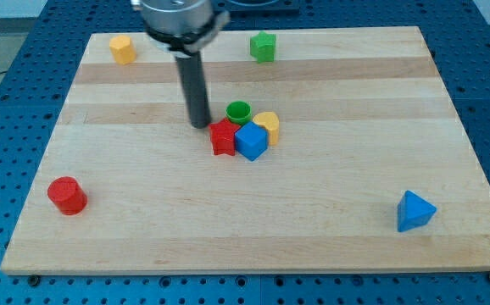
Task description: Push the green circle towards the top right of the board
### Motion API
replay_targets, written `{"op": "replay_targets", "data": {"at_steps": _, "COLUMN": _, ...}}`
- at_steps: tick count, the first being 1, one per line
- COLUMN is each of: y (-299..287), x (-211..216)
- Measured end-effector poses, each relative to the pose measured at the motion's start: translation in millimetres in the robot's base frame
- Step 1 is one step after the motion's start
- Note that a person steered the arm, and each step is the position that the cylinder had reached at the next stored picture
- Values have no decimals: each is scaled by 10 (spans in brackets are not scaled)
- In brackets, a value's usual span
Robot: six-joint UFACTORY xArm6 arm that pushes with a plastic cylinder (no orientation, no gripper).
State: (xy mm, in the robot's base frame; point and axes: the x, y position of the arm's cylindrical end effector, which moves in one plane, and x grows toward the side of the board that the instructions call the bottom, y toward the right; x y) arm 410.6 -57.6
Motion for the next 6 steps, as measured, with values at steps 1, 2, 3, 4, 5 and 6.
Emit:
{"op": "replay_targets", "data": {"at_steps": 1, "y": 1079, "x": -272}}
{"op": "replay_targets", "data": {"at_steps": 2, "y": 1273, "x": -271}}
{"op": "replay_targets", "data": {"at_steps": 3, "y": 1158, "x": -90}}
{"op": "replay_targets", "data": {"at_steps": 4, "y": 1667, "x": -18}}
{"op": "replay_targets", "data": {"at_steps": 5, "y": 2487, "x": -168}}
{"op": "replay_targets", "data": {"at_steps": 6, "y": 2403, "x": -647}}
